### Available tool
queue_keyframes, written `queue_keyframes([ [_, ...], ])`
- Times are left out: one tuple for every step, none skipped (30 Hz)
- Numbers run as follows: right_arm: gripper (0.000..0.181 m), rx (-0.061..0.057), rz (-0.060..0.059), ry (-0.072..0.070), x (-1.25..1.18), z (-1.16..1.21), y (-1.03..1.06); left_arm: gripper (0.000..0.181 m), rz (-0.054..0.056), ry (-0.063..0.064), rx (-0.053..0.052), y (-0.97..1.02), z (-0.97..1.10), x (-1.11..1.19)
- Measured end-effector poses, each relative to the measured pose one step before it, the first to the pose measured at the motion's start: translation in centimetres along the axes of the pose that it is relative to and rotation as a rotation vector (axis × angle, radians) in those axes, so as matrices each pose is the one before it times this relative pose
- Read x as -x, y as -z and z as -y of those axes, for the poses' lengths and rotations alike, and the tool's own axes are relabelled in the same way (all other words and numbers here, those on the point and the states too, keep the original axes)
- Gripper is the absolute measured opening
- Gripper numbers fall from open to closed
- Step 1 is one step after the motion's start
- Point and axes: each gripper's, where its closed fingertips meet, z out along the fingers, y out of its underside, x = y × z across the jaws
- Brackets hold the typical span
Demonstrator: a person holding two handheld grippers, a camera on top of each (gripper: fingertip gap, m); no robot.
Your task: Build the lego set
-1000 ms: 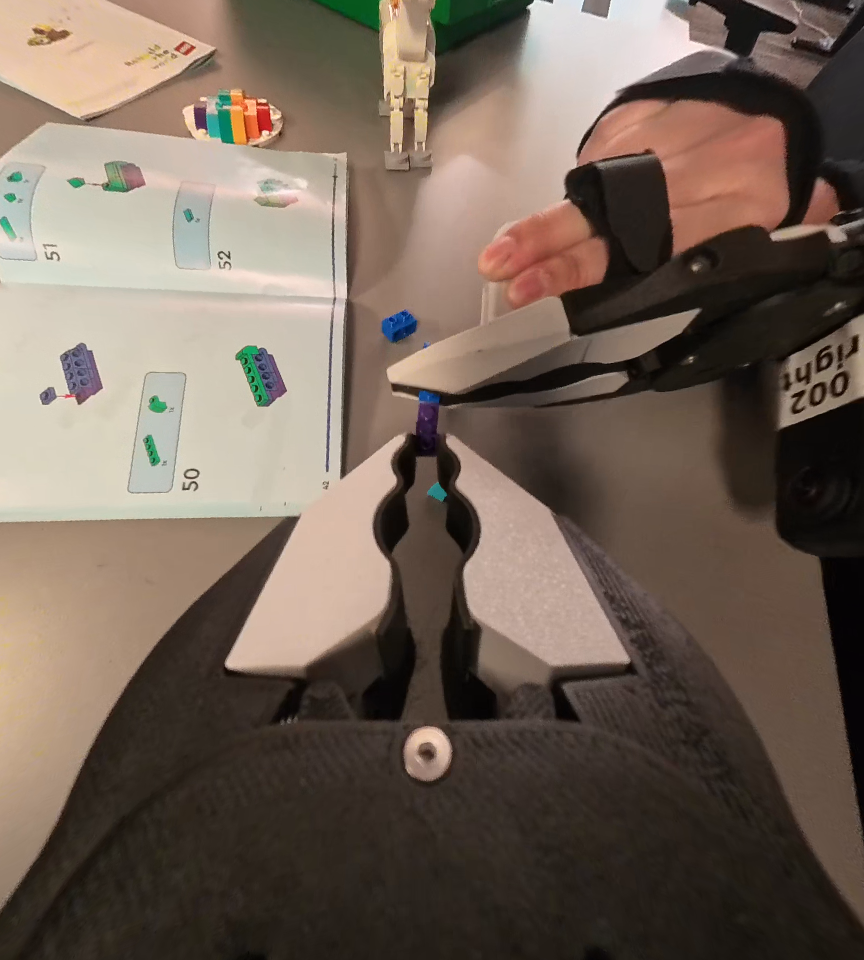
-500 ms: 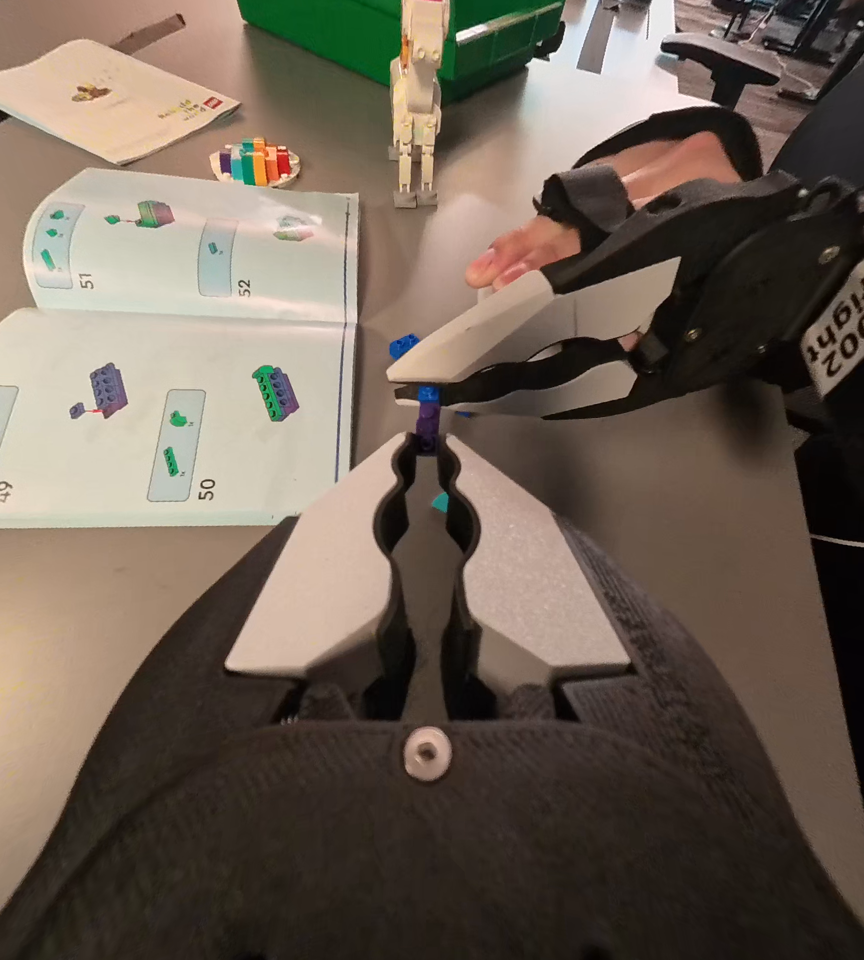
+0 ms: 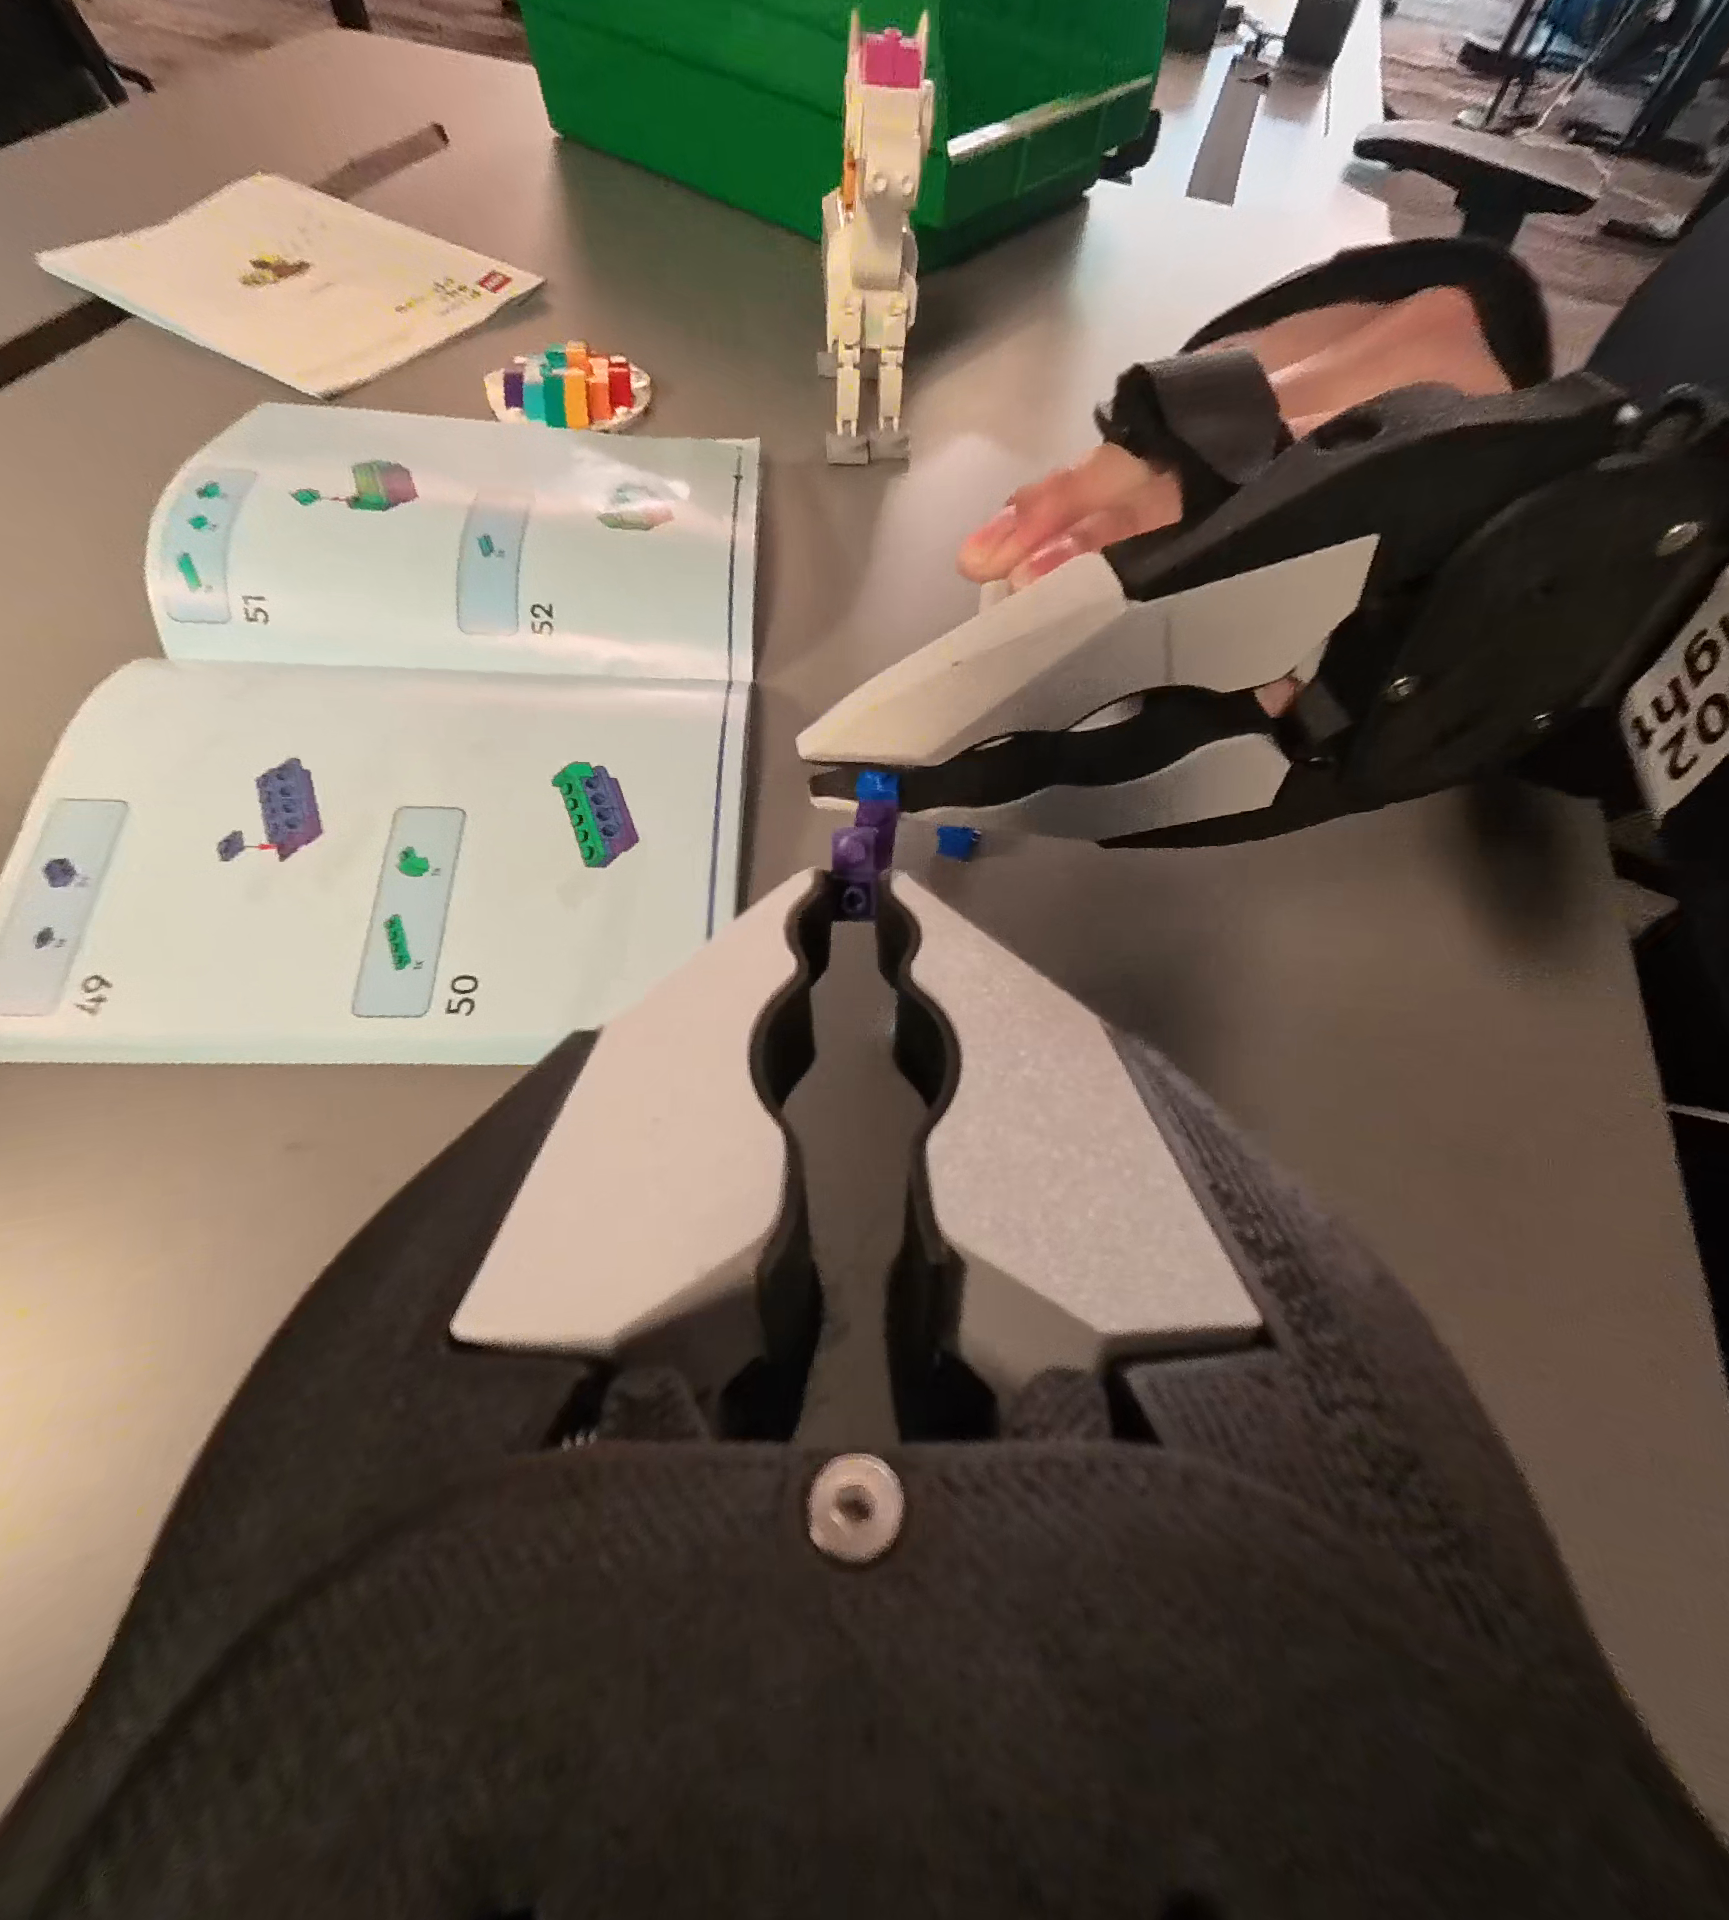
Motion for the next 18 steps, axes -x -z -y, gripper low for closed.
queue_keyframes([
  [0.006, 0.0012, -0.0019, 0.0055, 0.009, 0.004, 0.011, 0.007, 0.0068, -0.0085, 0.0054, -0.014, -0.072, 0.001],
  [0.006, 0.0007, 0.0002, 0.0050, 0.050, -0.011, 0.010, 0.007, -0.0017, 0.0001, 0.0058, -0.021, -0.074, -0.049],
  [0.006, -0.0011, -0.0022, 0.0098, 0.027, 0.007, 0.007, 0.007, -0.0052, 0.0028, 0.0021, 0.006, -0.010, -0.039],
  [0.006, -0.0027, -0.0038, 0.0155, 0.011, 0.039, 0.022, 0.007, -0.0091, 0.0046, 0.0039, 0.018, -0.053, -0.052],
  [0.006, -0.0026, -0.0048, 0.0182, 0.009, 0.048, 0.029, 0.007, -0.0096, 0.0082, 0.0043, 0.008, -0.058, -0.043],
  [0.006, -0.0030, -0.0080, 0.0216, -0.007, 0.064, 0.030, 0.007, -0.0113, 0.0061, 0.0019, 0.023, -0.020, -0.090],
  [0.006, -0.0045, -0.0088, 0.0257, -0.004, 0.097, 0.035, 0.007, -0.0138, 0.0036, 0.0040, 0.001, -0.043, -0.131],
  [0.006, -0.0007, -0.0073, 0.0229, 0.025, 0.064, 0.016, 0.007, -0.0123, 0.0029, 0.0100, -0.045, -0.128, -0.136],
  [0.006, 0.0025, 0.0001, 0.0175, 0.114, 0.018, -0.015, 0.007, -0.0073, 0.0050, 0.0141, -0.092, -0.213, -0.088],
  [0.006, -0.0005, 0.0079, 0.0123, 0.212, 0.047, -0.020, 0.007, -0.0062, 0.0036, 0.0156, -0.099, -0.243, -0.053],
  [0.006, -0.0024, 0.0066, 0.0072, 0.194, 0.049, -0.014, 0.007, -0.0041, 0.0072, 0.0107, -0.070, -0.166, -0.002],
  [0.006, -0.0033, 0.0044, 0.0054, 0.138, 0.066, -0.002, 0.007, -0.0075, 0.0111, 0.0135, -0.041, -0.177, -0.030],
  [0.006, -0.0049, 0.0044, 0.0050, 0.127, 0.091, 0.012, 0.008, -0.0082, 0.0093, 0.0130, -0.019, -0.170, -0.029],
  [0.006, -0.0057, 0.0039, 0.0064, 0.128, 0.115, 0.005, 0.008, -0.0088, 0.0112, 0.0143, -0.054, -0.202, -0.037],
  [0.006, -0.0048, 0.0029, 0.0093, 0.124, 0.097, 0.001, 0.008, -0.0065, 0.0085, 0.0109, -0.077, -0.194, -0.017],
  [0.007, -0.0025, 0.0050, 0.0047, 0.138, 0.070, -0.012, 0.008, -0.0032, 0.0075, 0.0121, -0.101, -0.205, 0.011],
  [0.007, -0.0021, 0.0125, -0.0054, 0.233, 0.069, -0.040, 0.008, -0.0019, 0.0060, 0.0165, -0.126, -0.254, 0.017],
  [0.007, -0.0035, 0.0161, -0.0088, 0.274, 0.080, -0.064, 0.008, -0.0011, 0.0057, 0.0165, -0.132, -0.268, 0.043],
])
